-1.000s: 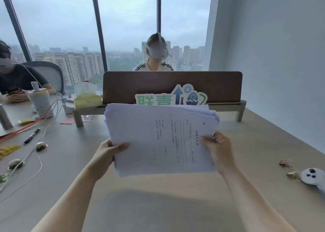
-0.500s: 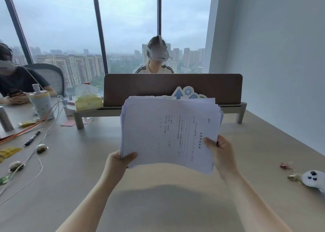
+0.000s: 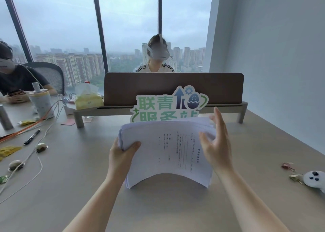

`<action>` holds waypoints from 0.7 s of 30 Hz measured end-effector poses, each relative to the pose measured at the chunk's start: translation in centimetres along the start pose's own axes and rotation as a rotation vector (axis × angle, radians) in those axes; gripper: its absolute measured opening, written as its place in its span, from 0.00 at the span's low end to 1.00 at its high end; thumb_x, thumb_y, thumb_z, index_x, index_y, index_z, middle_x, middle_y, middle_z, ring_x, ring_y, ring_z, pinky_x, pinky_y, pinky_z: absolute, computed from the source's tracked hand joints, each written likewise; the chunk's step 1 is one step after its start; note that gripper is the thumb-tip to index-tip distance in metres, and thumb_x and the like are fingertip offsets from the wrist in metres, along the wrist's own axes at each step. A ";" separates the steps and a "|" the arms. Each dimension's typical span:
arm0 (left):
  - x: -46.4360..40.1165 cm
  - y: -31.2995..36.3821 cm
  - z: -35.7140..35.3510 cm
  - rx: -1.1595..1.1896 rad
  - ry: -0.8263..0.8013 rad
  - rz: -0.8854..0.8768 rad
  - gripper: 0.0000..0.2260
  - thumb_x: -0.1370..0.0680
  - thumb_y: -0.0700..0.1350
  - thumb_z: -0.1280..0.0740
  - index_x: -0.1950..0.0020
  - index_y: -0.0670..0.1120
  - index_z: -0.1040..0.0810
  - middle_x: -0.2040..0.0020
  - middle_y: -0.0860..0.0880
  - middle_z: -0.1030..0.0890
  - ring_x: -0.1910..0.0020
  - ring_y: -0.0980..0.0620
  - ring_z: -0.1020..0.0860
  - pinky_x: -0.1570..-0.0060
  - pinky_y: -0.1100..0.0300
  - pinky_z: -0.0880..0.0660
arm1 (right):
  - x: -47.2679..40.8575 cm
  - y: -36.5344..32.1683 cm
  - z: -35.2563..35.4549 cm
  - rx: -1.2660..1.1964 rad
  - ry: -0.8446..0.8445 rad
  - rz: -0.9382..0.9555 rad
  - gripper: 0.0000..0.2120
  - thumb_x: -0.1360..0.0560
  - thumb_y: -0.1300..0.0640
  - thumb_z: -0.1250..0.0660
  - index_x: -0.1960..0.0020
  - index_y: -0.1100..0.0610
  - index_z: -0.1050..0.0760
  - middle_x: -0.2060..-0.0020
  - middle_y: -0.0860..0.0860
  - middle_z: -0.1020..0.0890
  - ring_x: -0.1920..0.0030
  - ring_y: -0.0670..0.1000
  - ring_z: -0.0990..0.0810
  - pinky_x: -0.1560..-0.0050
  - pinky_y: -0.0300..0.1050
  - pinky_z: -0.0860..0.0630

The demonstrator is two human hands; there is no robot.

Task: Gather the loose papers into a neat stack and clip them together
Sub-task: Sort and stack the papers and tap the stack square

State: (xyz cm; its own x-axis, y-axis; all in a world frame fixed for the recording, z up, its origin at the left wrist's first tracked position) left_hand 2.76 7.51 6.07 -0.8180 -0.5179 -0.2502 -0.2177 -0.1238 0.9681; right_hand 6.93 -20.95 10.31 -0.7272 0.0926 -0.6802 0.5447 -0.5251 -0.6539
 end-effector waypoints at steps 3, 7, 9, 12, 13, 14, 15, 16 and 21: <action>-0.4 1.0 0.1 0.017 0.015 -0.068 0.19 0.28 0.42 0.26 0.40 0.53 0.25 0.49 0.51 0.19 0.53 0.51 0.20 0.60 0.58 0.24 | -1.7 -1.0 -0.4 0.231 -0.046 0.143 0.26 0.23 0.55 0.34 0.27 0.44 0.35 0.31 0.43 0.31 0.43 0.37 0.30 0.52 0.43 0.22; -0.5 1.9 0.4 0.035 0.045 -0.125 0.31 0.27 0.43 0.26 0.31 0.63 0.35 0.42 0.51 0.23 0.49 0.54 0.19 0.55 0.59 0.21 | -1.6 0.3 -0.3 0.300 -0.022 0.142 0.12 0.21 0.53 0.36 0.38 0.50 0.25 0.38 0.47 0.24 0.52 0.44 0.21 0.57 0.49 0.19; -0.4 2.7 0.3 0.062 0.056 -0.192 0.33 0.26 0.40 0.28 0.28 0.62 0.37 0.44 0.53 0.24 0.49 0.64 0.21 0.54 0.69 0.23 | -1.0 0.9 0.0 0.301 -0.001 0.131 0.11 0.20 0.52 0.37 0.38 0.50 0.27 0.40 0.48 0.23 0.53 0.49 0.19 0.59 0.47 0.20; -0.6 3.7 0.0 -0.065 0.059 -0.332 0.25 0.24 0.38 0.31 0.31 0.57 0.30 0.47 0.57 0.22 0.54 0.65 0.22 0.57 0.71 0.26 | -0.8 1.0 -0.2 0.295 -0.055 0.102 0.21 0.20 0.51 0.38 0.28 0.46 0.35 0.34 0.46 0.26 0.50 0.43 0.24 0.55 0.46 0.22; -0.8 3.8 0.0 -0.124 0.060 -0.360 0.20 0.23 0.38 0.32 0.35 0.56 0.27 0.47 0.55 0.21 0.52 0.60 0.22 0.55 0.65 0.24 | -0.8 0.8 -0.3 0.290 -0.075 0.104 0.23 0.20 0.50 0.38 0.26 0.45 0.37 0.32 0.45 0.28 0.49 0.40 0.27 0.53 0.46 0.23; -1.0 3.9 0.0 -0.170 0.062 -0.378 0.16 0.23 0.39 0.32 0.39 0.54 0.24 0.47 0.54 0.20 0.51 0.56 0.22 0.52 0.60 0.24 | -0.9 0.4 -0.4 0.281 -0.084 0.107 0.23 0.19 0.48 0.39 0.25 0.45 0.38 0.32 0.44 0.28 0.47 0.39 0.28 0.51 0.46 0.25; -1.1 3.8 0.0 -0.196 0.067 -0.388 0.12 0.23 0.39 0.32 0.43 0.53 0.22 0.48 0.53 0.19 0.51 0.55 0.22 0.52 0.60 0.24 | -1.1 0.1 -0.4 0.271 -0.078 0.115 0.22 0.19 0.48 0.41 0.25 0.46 0.37 0.32 0.44 0.28 0.45 0.40 0.27 0.50 0.46 0.25; -1.2 3.8 0.1 -0.199 0.077 -0.392 0.10 0.23 0.40 0.32 0.46 0.53 0.22 0.49 0.52 0.19 0.53 0.58 0.23 0.53 0.62 0.25 | -1.3 -0.2 -0.2 0.266 -0.060 0.124 0.21 0.19 0.47 0.43 0.26 0.48 0.34 0.33 0.45 0.26 0.43 0.43 0.25 0.49 0.46 0.25; -1.2 3.4 0.6 -0.179 0.114 -0.417 0.06 0.23 0.39 0.32 0.52 0.50 0.20 0.56 0.52 0.19 0.63 0.61 0.26 0.61 0.73 0.30 | -2.4 -0.6 0.3 0.267 0.047 0.131 0.07 0.19 0.55 0.38 0.45 0.52 0.22 0.48 0.47 0.16 0.54 0.51 0.17 0.59 0.41 0.26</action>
State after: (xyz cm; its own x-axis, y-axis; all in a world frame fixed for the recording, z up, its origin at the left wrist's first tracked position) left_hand 2.68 8.17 9.61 -0.6143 -0.4817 -0.6249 -0.4117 -0.4799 0.7747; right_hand 8.20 -21.11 12.40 -0.6348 0.0452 -0.7713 0.4988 -0.7384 -0.4538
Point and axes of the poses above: each hand's wrist, its own x-axis away from the middle knuckle, its own z-axis out of the back of the hand, y = z × x, the point moved 4 cm from there along -x, towards the middle knuckle
